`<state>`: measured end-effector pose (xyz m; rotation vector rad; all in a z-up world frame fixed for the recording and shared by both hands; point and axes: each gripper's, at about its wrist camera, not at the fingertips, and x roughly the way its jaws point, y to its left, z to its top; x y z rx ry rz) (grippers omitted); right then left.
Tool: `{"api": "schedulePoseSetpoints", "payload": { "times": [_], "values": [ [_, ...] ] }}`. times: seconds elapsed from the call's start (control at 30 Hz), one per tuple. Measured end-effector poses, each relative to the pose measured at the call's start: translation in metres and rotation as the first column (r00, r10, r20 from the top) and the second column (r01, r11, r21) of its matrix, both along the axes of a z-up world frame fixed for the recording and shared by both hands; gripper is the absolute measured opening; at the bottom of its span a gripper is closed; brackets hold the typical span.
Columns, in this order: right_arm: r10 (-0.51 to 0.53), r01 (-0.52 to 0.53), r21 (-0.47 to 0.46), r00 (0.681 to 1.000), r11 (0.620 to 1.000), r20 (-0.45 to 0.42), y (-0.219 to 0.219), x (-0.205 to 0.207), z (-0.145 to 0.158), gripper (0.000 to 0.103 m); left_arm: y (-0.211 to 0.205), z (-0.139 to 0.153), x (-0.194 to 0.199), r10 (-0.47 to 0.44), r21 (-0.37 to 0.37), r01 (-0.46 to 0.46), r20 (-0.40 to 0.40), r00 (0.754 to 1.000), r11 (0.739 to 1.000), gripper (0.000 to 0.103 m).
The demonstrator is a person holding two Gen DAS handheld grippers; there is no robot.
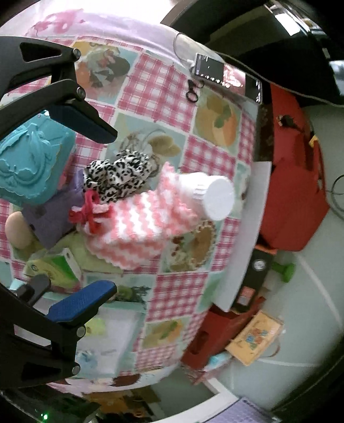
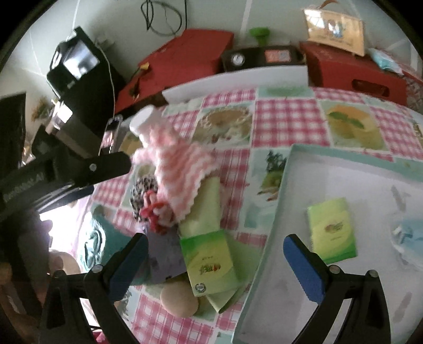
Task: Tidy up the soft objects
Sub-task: 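Grasp the flat green tissue packet with the right tool while the left tool grasps the red hair tie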
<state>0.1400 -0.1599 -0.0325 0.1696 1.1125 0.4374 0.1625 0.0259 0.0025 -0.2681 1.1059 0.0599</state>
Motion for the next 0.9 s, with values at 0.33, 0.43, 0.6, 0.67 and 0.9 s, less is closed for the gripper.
{"api": "schedulePoseSetpoints", "payload": {
  "times": [0.33,0.43,0.6,0.67,0.9],
  "values": [
    [0.027,-0.027,-0.003,0.999,1.000,-0.039,0.006,0.003,-0.018,0.088,-0.011,-0.014,0.007,-0.042,0.035,0.044,-0.060,0.997,0.998,0.103],
    [0.043,-0.043,0.003,0.999,0.999,-0.025,0.007,0.003,-0.015,0.081,-0.012,-0.017,0.009,-0.048,0.038,0.050,-0.066,0.997,0.998,0.102],
    [0.077,-0.077,-0.005,0.996,0.997,-0.035,0.014,0.001,-0.018,0.075,-0.021,-0.023,0.015,-0.085,0.042,0.089,-0.088,0.992,0.995,0.090],
    [0.088,-0.089,-0.016,0.995,0.996,-0.044,0.016,0.001,-0.022,0.074,-0.023,-0.026,0.018,-0.100,0.040,0.104,-0.106,0.989,0.994,0.083],
    [0.103,-0.106,-0.047,0.993,0.993,-0.059,0.022,0.001,-0.031,0.072,-0.023,-0.042,0.024,-0.103,0.068,0.116,-0.164,0.981,0.991,0.068]
  ]
}}
